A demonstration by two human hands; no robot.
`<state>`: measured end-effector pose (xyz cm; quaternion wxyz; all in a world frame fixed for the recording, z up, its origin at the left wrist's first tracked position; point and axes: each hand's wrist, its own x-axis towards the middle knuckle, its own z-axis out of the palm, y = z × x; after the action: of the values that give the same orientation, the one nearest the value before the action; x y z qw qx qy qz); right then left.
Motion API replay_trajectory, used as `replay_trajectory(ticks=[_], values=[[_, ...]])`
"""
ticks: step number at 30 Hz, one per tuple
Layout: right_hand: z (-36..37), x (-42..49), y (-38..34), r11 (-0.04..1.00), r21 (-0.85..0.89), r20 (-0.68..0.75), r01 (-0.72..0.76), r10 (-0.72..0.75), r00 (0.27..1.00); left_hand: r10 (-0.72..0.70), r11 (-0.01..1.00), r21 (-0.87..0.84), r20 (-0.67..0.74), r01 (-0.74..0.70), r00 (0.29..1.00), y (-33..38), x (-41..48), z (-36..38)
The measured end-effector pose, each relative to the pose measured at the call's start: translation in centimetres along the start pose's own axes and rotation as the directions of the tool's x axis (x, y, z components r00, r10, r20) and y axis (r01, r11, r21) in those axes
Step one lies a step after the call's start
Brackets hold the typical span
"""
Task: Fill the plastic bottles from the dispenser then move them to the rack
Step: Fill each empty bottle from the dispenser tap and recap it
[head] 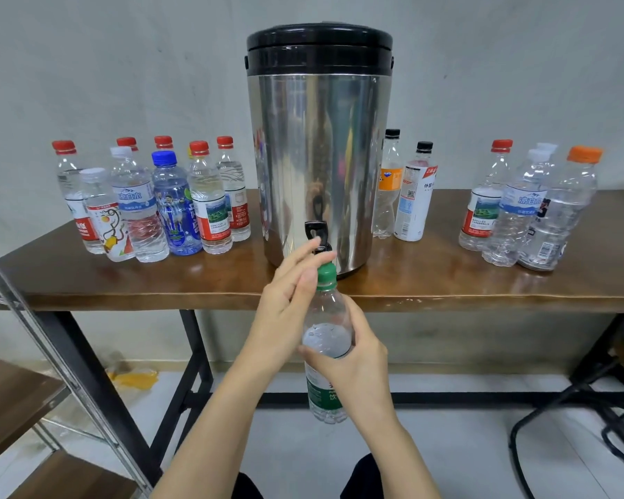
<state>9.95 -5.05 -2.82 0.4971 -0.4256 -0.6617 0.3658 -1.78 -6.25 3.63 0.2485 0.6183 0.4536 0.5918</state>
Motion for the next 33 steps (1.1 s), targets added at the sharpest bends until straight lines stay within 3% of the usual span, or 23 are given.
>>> replay_trajectory(ticks=[3,10,13,16,22,28,33], values=[[0.0,-0.1,0.0,1.000,-0.011,0.005,0.005,-0.005,1.000,-0.064,0.994,-0.088,0.036,0.067,0.997,0.1,0.1,-0.8],[0.6,-0.3,0.5,0.999,-0.045,0.028,0.014,-0.013,1.000,-0.058,0.998,-0.041,-0.118,0.053,0.991,-0.1,0.3,-0.3],[0.4,-0.2,0.7,0.999,-0.040,0.015,0.009,-0.008,1.000,-0.029,0.999,-0.021,-0.042,0.028,0.999,-0.2,0.1,-0.3],[0.1,-0.1,0.8,0.999,-0.045,0.011,0.005,-0.005,1.000,-0.100,0.991,-0.087,0.074,0.106,0.992,0.0,0.1,-0.8],[0.6,-0.1,1.0,0.998,-0.057,0.031,0.003,-0.001,1.000,-0.141,0.975,-0.183,-0.053,0.129,0.989,0.0,0.5,-0.8],[0.7,0.1,1.5,0.997,-0.079,0.030,-0.011,0.013,0.999,-0.181,0.976,-0.111,0.068,0.188,0.981,-0.2,0.5,-1.9],[1.3,0.2,1.9,0.993,-0.122,0.046,0.003,0.003,0.999,-0.247,0.951,-0.233,-0.176,0.203,0.953,-0.4,0.8,-1.6]])
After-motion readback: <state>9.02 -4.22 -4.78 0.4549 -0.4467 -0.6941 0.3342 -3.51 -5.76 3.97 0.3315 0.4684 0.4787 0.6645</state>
